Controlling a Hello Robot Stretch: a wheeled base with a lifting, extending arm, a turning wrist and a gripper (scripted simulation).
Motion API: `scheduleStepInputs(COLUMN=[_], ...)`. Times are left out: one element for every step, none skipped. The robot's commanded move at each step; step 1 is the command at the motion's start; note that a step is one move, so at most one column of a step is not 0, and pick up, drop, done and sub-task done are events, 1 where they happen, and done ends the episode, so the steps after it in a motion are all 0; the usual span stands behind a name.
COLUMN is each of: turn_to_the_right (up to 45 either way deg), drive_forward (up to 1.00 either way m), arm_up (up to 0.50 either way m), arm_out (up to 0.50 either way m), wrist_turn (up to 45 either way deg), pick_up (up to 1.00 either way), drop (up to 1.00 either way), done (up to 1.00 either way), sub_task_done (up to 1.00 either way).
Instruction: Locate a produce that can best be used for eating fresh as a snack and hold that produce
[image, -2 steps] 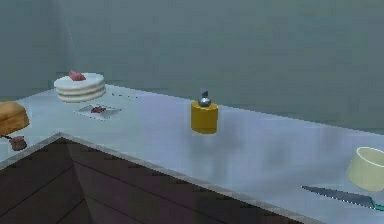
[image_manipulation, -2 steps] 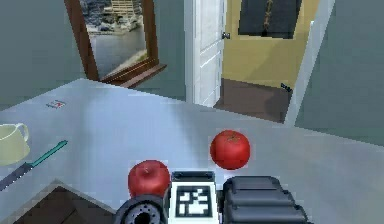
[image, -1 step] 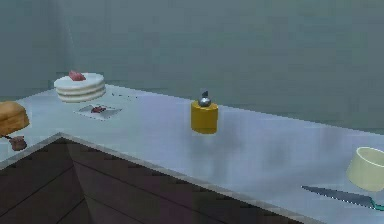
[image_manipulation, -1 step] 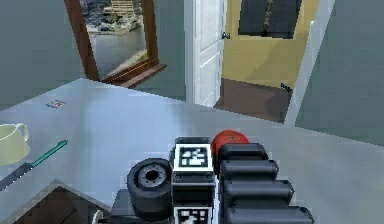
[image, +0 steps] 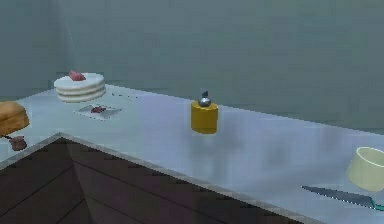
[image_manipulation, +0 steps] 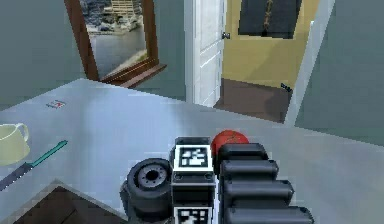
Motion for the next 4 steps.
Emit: scheduleStepInputs(turn_to_the_right=[0.0, 0.0, 0.0, 0.0], drive_forward=[0.00, 0.00, 0.00, 0.00], arm_up=[0.00, 0.00, 0.00, -0.10], arm_out=[0.00, 0.00, 0.00, 0.00], wrist_turn=[45.0, 45.0, 24.0, 0.0], pick_up=[0.00, 0.00, 0.00, 0.00], drop=[0.00, 0.00, 0.00, 0.00], done=[0.00, 0.00, 0.00, 0.00], sub_task_done=[0.00, 0.00, 0.00, 0.00])
